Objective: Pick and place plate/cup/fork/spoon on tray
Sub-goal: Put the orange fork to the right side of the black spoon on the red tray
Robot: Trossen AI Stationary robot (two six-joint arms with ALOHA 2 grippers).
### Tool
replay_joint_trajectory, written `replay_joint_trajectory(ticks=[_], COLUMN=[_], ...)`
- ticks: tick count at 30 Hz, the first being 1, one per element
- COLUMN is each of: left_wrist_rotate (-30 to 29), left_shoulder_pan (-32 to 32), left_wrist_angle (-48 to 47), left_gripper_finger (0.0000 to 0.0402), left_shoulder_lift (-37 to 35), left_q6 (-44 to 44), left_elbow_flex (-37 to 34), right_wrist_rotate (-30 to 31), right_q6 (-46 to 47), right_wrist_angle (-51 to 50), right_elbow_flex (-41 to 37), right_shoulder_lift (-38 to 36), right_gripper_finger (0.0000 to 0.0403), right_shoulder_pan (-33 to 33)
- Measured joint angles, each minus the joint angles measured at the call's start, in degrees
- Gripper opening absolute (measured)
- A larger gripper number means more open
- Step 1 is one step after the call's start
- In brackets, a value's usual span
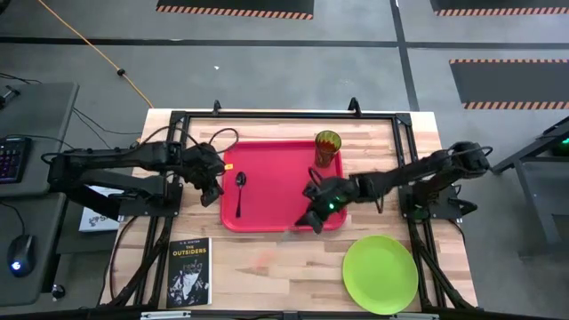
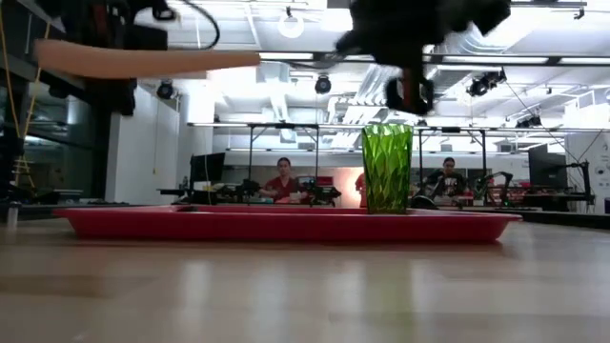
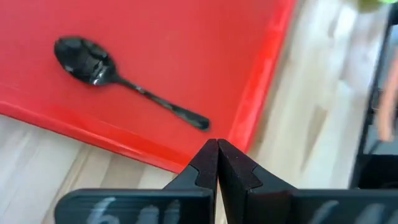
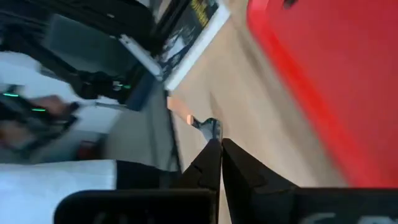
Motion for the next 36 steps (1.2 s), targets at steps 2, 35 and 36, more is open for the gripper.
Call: replay_joint_trajectory(ticks=[2,35,36], left_wrist_rotate=[-0.04,-12.03,-12.22], left_shoulder_pan=[0.00,0.04,0.04], left_wrist_angle=[-2.44,-3.61,-3.61], left_gripper_finger=[0.0000,0.0000,0.0000], left_shoulder_lift=[0.00,-0.04,-0.04], left_q6=[1.38,4.55,4.55], left_elbow_flex=[4.08,27.10,27.10], right_wrist_rotate=[-0.25,-16.55,-16.60], right_q6=[-5.53,-51.31,-51.42], right_wrist_angle=[-9.82,-60.11,-59.75], right_elbow_flex=[5.99,63.32,63.32], right_shoulder_lift=[0.30,36.44,37.26], right_gripper_finger=[0.0000,0.0000,0.0000], right_shoulder_pan=[-2.22,-27.47,-27.31])
